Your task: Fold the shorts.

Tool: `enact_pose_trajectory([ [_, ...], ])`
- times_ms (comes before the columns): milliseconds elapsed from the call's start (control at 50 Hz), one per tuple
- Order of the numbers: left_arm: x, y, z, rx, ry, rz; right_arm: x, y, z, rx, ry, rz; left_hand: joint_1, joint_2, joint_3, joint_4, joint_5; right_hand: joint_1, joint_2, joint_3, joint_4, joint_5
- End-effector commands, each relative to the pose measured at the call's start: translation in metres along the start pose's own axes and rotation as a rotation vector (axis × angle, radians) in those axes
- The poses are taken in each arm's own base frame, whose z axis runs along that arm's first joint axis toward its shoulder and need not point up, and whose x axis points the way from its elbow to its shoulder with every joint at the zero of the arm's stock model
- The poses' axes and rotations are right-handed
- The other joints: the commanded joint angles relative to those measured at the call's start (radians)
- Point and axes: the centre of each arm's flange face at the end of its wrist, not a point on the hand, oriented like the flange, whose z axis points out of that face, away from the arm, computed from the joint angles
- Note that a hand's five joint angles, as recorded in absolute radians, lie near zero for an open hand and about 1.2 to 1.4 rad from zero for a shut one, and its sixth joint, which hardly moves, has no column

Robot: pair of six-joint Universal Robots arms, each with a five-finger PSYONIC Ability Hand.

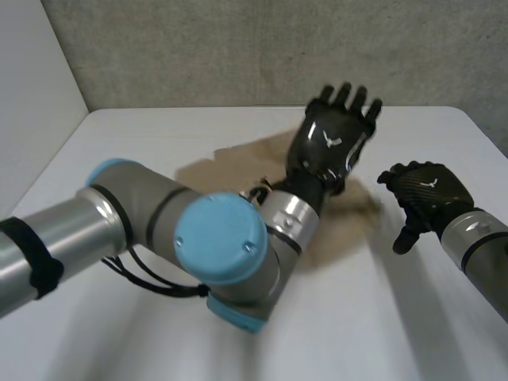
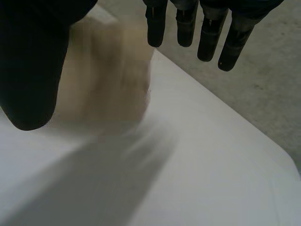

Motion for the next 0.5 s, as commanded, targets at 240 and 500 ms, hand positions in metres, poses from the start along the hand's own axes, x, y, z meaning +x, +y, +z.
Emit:
enact_pose_trajectory([
  [240, -0.101, -0.022, -0.039, -0.221, -0.2, 0.036, -0.004, -0.001, -0.004, 0.001, -0.033, -0.003, -0.02, -0.032, -0.038, -0.03, -0.046, -0.03, -0.046, -0.04, -0.064, -0.071],
  [500, -0.141, 0.023, -0.099, -0.476, -0.309, -0.145, -0.026, 0.017, 0.007, -0.042, -0.137, -0.016, -0.01, -0.023, -0.029, -0.02, -0.036, 0.123, 0.108, 0.114, 0.09, 0.083],
])
